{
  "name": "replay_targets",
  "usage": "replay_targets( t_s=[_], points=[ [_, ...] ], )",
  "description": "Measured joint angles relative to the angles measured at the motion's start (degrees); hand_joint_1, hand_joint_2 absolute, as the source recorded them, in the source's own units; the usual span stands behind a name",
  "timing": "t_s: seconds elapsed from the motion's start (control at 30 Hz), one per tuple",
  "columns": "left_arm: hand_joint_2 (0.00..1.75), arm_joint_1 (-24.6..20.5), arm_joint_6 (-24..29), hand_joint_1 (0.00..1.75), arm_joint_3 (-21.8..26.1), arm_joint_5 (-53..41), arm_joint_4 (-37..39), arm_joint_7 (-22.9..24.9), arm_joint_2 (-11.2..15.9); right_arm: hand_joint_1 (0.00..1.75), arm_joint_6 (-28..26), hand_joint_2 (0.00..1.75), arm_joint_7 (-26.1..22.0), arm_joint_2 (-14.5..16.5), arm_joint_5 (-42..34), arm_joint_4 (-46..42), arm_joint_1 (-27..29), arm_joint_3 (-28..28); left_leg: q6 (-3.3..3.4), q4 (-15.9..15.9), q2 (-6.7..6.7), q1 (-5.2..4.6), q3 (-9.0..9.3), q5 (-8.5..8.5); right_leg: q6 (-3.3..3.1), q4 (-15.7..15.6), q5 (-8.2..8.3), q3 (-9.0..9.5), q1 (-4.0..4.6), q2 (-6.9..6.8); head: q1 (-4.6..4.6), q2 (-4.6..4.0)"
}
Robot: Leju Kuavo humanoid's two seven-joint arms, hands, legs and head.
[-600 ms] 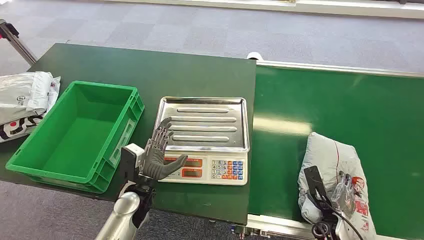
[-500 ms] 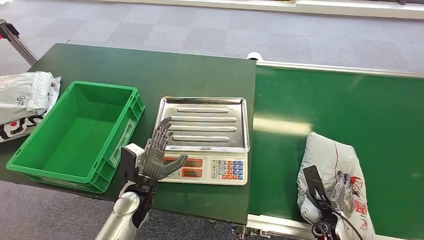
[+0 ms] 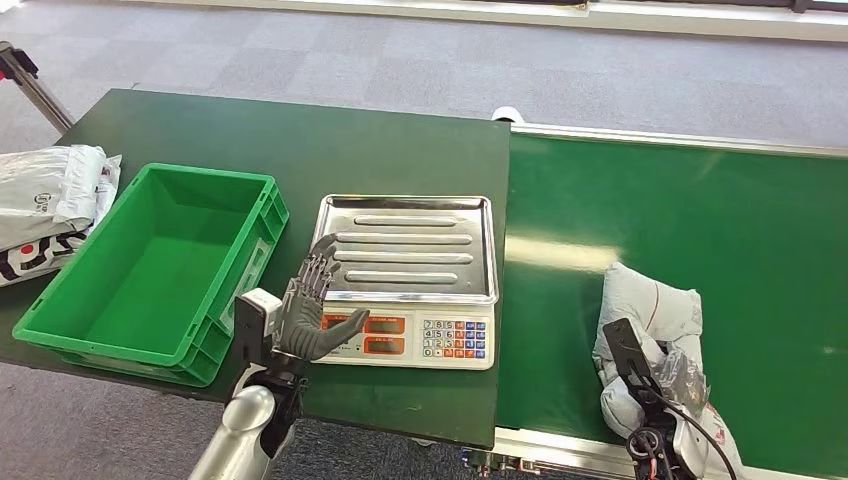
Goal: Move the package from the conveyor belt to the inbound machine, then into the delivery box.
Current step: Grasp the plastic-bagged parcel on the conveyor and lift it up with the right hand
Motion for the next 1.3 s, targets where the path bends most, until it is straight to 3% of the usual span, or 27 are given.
replay_targets(
  t_s=[0.3,0.57,0.93,1.07,1.3],
  points=[
    [1.75,1.1,0.2,0.00,0.7,-0.2,-2.0,0.4,-0.1,1.75,0.8,1.75,-5.5,0.5,-6.2,-2.0,0.5,1.0,0.00,0.0,0.00,0.00,0.01,0.00,-0.01,0.0,0.01,0.00,0.00,0.00,0.01,0.00],
    [1.75,1.0,0.8,0.00,0.8,-0.1,-1.4,-1.1,-0.2,1.75,3.9,1.75,-13.9,0.8,-18.4,-4.9,2.5,0.2,0.00,0.0,0.00,0.00,-0.17,0.00,-0.01,0.0,0.01,-0.21,0.00,0.04,0.01,0.00],
    [1.75,-0.1,1.9,0.00,0.1,0.5,1.0,-4.0,-0.3,1.75,0.7,1.75,-26.2,2.1,-27.4,-17.4,8.1,-0.3,0.00,0.0,-0.01,0.00,-0.50,0.00,-0.01,0.0,0.01,-0.52,0.00,0.03,-0.01,0.00],
    [1.75,-0.8,2.0,0.00,0.0,1.6,1.8,-4.8,-0.3,1.75,-1.3,1.75,-29.2,2.2,-28.5,-23.6,9.0,-0.3,0.00,0.0,-0.01,-0.01,-0.56,0.00,0.00,0.0,0.02,-0.57,-0.01,0.03,0.00,0.00],
    [1.75,-1.5,2.4,0.00,-0.9,2.1,2.8,-5.3,-0.3,1.75,-2.6,1.75,-30.0,1.1,-25.1,-32.0,7.9,1.6,0.00,0.0,-0.01,0.00,-0.58,0.00,0.00,0.0,0.03,-0.58,-0.01,0.04,-0.01,0.00]
  ],
)
